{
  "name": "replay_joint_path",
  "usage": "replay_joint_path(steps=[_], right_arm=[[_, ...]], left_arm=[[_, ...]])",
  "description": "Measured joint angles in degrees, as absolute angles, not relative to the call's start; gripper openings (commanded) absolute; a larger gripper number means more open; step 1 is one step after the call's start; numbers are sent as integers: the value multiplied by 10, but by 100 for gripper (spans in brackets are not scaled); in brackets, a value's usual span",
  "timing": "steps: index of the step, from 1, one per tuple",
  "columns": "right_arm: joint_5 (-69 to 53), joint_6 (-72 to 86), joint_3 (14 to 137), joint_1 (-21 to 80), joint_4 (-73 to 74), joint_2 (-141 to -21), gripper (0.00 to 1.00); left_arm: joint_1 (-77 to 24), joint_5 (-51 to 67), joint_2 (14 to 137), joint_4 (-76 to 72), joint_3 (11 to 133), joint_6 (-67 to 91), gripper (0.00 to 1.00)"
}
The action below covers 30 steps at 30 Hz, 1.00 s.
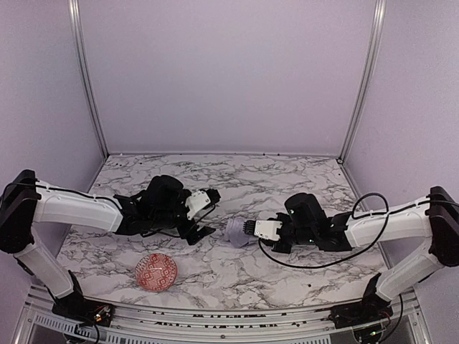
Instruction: Put away the umbrella
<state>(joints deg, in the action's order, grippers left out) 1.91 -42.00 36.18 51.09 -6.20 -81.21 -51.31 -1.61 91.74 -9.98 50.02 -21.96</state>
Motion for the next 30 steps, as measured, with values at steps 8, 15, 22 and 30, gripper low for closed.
replay_joint_path(steps=[8, 15, 22, 30], right_arm=[[-65, -339, 390, 436, -55, -737, 0], [-135, -285, 485, 427, -43, -712, 0], [-165, -236, 547, 427, 6, -712, 0], [-193, -214, 557, 427, 23, -712, 0]], left_arm=[[-513, 64, 881, -241, 441, -170, 65], [-517, 151, 858, -366, 393, -139, 86], [-525, 172, 905, -461, 404, -127, 93], [-528, 197, 1010, -504, 472, -112, 49]])
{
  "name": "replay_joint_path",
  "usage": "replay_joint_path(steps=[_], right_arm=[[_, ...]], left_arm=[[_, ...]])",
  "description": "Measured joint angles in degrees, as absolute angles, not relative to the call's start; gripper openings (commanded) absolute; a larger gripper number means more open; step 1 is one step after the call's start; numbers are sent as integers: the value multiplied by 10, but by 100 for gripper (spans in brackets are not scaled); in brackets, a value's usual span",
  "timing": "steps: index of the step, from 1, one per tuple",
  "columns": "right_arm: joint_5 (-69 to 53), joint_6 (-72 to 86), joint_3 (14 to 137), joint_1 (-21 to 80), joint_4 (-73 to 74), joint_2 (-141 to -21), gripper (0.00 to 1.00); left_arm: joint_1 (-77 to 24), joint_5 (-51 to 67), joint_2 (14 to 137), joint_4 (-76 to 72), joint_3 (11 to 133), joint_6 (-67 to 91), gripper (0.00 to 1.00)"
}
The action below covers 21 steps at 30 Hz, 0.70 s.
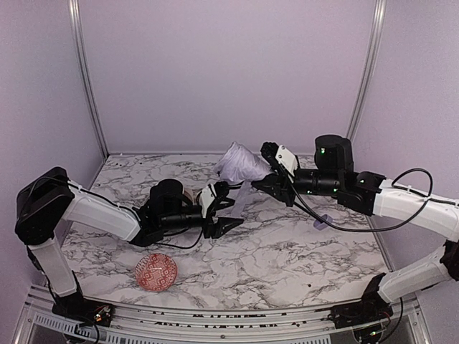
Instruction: Put away the umbrella
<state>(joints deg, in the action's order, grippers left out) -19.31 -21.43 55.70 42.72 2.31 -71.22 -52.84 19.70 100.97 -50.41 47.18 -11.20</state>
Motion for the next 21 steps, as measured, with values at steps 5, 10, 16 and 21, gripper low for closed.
replay_joint_path(steps=[5, 10, 16, 21], right_arm=[[-195, -211, 557, 427, 29, -711, 0], [-197, -212, 557, 421, 47, -711, 0], [-235, -213, 549, 399, 81, -711, 0], [-235, -225, 544, 369, 83, -710, 1]], left_arm=[[-529, 244, 1012, -527, 477, -113, 0], [-529, 280, 996, -533, 455, -114, 0], [-526, 303, 898, -532, 402, -125, 0], [-526, 326, 822, -480, 382, -152, 0]])
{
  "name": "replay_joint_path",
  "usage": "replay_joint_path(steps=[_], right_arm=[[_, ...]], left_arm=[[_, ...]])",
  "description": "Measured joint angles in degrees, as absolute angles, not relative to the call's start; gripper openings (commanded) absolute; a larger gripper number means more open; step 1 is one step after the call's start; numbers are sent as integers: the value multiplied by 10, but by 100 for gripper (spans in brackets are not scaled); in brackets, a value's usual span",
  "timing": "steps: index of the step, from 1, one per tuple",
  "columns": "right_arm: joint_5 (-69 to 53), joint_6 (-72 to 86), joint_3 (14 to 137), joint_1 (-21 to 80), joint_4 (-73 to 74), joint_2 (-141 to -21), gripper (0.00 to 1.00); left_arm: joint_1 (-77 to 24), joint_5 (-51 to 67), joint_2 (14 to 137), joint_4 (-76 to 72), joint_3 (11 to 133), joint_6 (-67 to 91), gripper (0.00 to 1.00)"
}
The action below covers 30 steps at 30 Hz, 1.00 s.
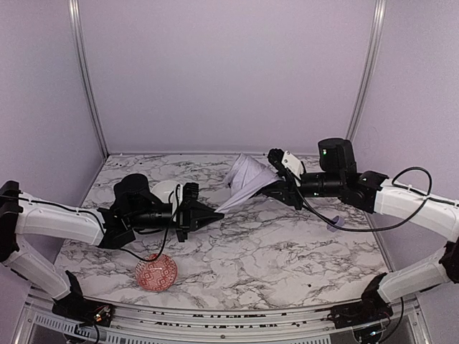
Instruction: Put away the umbrella
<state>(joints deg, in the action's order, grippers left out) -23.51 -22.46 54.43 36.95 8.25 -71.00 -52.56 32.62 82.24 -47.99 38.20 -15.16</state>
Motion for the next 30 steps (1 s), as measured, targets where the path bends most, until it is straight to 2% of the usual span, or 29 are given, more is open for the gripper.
replay_joint_path(steps=[11, 15, 20, 25, 30], right_arm=[[-259, -240, 544, 367, 101, -710, 0], [-311, -241, 544, 355, 108, -704, 0], [-435, -267, 531, 345, 108, -662, 0], [-532, -388, 524, 352, 161, -631, 0], [-510, -565, 528, 394, 259, -634, 0]], left_arm=[[-526, 315, 829, -393, 389, -198, 0], [-526, 309, 869, -382, 409, -224, 0], [-528, 310, 905, -383, 449, -270, 0], [-525, 334, 933, -388, 493, -321, 0], [-516, 372, 969, -379, 519, -380, 0]])
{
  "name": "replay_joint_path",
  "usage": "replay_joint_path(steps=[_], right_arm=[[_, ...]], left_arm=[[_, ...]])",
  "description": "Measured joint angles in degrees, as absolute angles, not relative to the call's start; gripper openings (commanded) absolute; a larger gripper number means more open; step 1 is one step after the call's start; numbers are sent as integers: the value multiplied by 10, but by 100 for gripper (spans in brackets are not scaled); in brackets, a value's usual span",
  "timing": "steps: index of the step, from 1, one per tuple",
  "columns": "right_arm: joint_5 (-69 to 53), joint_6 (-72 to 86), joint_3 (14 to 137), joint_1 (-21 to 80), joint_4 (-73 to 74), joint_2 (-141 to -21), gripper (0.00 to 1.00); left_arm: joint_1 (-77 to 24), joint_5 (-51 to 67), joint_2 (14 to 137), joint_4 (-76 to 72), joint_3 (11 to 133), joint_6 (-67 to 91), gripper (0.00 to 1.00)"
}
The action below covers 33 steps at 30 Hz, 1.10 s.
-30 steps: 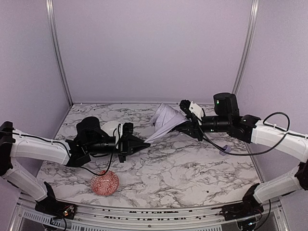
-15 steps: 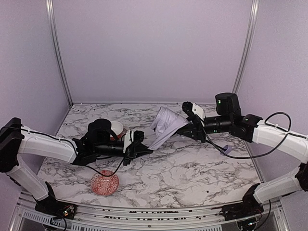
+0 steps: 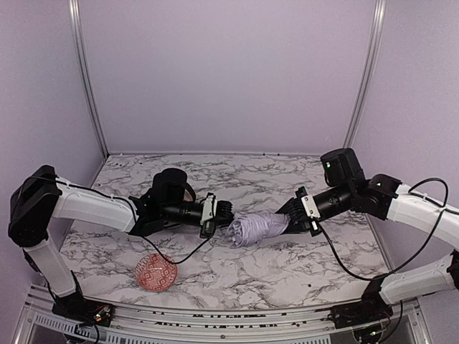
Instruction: Put away the umbrella
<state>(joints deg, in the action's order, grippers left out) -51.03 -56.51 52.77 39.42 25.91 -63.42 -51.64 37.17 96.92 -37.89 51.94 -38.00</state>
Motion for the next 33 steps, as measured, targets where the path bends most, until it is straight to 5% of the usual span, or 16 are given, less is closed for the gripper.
replay_joint_path(steps=[9, 18, 33], right_arm=[[-341, -669, 550, 505, 298, -719, 0], [-221, -567, 416, 531, 91, -730, 0], [-168, -510, 435, 555, 20, -859, 0]], left_arm=[[-501, 372, 1036, -295, 599, -488, 0], [-505, 308, 986, -231, 561, -565, 0], [-551, 193, 932, -186, 493, -613, 0]])
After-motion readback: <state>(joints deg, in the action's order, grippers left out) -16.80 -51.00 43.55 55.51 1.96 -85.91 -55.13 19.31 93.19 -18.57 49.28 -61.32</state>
